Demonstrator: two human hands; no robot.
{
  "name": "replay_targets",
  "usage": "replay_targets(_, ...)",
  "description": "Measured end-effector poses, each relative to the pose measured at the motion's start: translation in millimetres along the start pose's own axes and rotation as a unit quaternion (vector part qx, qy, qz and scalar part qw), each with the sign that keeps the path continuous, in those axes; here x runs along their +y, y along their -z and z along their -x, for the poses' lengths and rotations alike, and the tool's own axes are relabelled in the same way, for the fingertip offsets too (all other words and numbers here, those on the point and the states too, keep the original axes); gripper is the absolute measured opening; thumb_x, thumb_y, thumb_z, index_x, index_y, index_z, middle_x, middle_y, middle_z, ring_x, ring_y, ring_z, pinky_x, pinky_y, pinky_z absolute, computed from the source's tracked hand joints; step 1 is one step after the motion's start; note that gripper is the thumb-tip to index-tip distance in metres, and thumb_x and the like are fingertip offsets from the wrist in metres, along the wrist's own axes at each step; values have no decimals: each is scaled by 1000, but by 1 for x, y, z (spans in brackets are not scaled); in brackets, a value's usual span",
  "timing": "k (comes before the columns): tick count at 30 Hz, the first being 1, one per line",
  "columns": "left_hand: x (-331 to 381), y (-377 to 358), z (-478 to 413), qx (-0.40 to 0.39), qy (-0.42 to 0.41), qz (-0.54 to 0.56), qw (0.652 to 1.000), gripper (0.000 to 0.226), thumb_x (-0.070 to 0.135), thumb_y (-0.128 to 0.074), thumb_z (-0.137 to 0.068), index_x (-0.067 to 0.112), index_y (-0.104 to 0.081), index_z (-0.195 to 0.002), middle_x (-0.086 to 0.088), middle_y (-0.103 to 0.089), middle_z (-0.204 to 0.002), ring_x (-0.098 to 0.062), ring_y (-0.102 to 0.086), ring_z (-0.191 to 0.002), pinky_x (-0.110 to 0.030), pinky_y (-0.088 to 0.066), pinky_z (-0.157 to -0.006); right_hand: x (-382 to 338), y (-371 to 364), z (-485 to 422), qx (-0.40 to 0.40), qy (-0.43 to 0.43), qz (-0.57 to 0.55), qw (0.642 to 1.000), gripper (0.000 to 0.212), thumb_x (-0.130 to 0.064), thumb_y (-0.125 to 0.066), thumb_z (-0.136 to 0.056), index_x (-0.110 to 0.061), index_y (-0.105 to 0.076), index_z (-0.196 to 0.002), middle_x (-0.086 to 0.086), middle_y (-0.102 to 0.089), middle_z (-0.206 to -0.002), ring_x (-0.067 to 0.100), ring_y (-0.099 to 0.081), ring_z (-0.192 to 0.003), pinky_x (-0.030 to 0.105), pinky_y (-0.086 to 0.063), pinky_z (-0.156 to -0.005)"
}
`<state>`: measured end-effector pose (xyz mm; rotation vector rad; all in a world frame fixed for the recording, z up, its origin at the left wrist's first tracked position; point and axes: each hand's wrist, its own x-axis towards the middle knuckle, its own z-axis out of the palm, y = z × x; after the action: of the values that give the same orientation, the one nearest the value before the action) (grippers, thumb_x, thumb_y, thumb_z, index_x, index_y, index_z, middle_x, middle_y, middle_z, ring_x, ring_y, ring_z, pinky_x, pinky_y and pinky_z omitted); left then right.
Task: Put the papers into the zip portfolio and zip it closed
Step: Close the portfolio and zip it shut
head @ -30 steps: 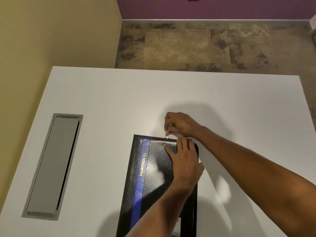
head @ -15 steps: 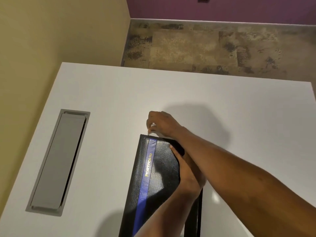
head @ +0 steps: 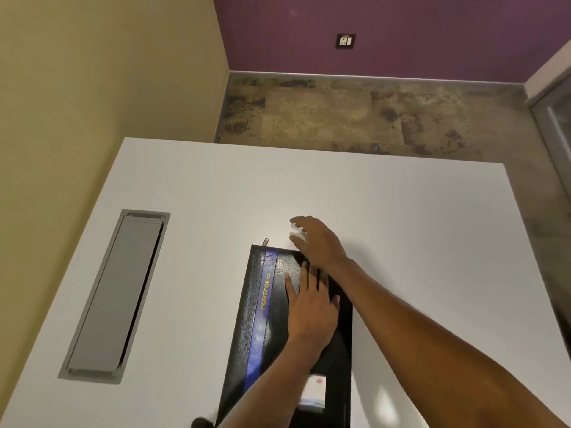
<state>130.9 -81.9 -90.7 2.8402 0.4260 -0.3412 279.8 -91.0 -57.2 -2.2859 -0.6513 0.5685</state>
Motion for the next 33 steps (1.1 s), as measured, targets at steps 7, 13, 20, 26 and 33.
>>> replay_targets(7, -49, 9, 46, -6, 48, 35, 998, 70, 49, -30, -108, 16, -13, -167, -11, -5, -176, -28, -4, -163, -57, -5, -130, 15, -6, 116, 114, -115, -22, 987, 56, -30, -69, -97, -20, -49, -148, -1, -54, -149, 20, -51, -136, 40, -46, -112)
replay_targets(13, -79, 15, 93, -10, 137, 87, 987, 73, 45, -48, -104, 15, -19, -165, -15, -15, -173, -33, -11, -161, -59, -17, -128, 16, -38, 203, 124, -192, 0, 974, 62, -37, -71, -94, -16, -48, -147, 4, -56, -146, 27, -54, -133, 45, -50, -108)
replay_targets(20, -106, 14, 125, -15, 231, 159, 960, 76, 38, -58, -101, 7, -25, -161, -22, -32, -164, -40, -30, -152, -57, -32, -120, 24, -68, 253, 119, -282, -60, 950, 56, -41, -75, -87, -26, -49, -134, 0, -59, -124, 25, -60, -117, 48, -57, -94)
replay_targets(26, -115, 13, 121, -13, 263, 245, 933, 69, 31, -67, -98, -4, -38, -150, -26, -50, -145, -44, -43, -136, -54, -43, -106, 31, -73, 254, 121, -312, -100, 937, 57, -35, -84, -81, -18, -59, -129, 8, -58, -118, 30, -62, -112, 44, -55, -93)
replay_targets(33, -134, 14, 90, -27, 300, 300, 905, 56, 21, -91, -77, -2, -66, -122, -22, -68, -114, -42, -65, -108, -52, -56, -94, 28, -70, 234, 126, -339, -116, 925, 61, -22, -87, -78, -14, -55, -130, 12, -55, -123, 33, -62, -112, 43, -54, -96)
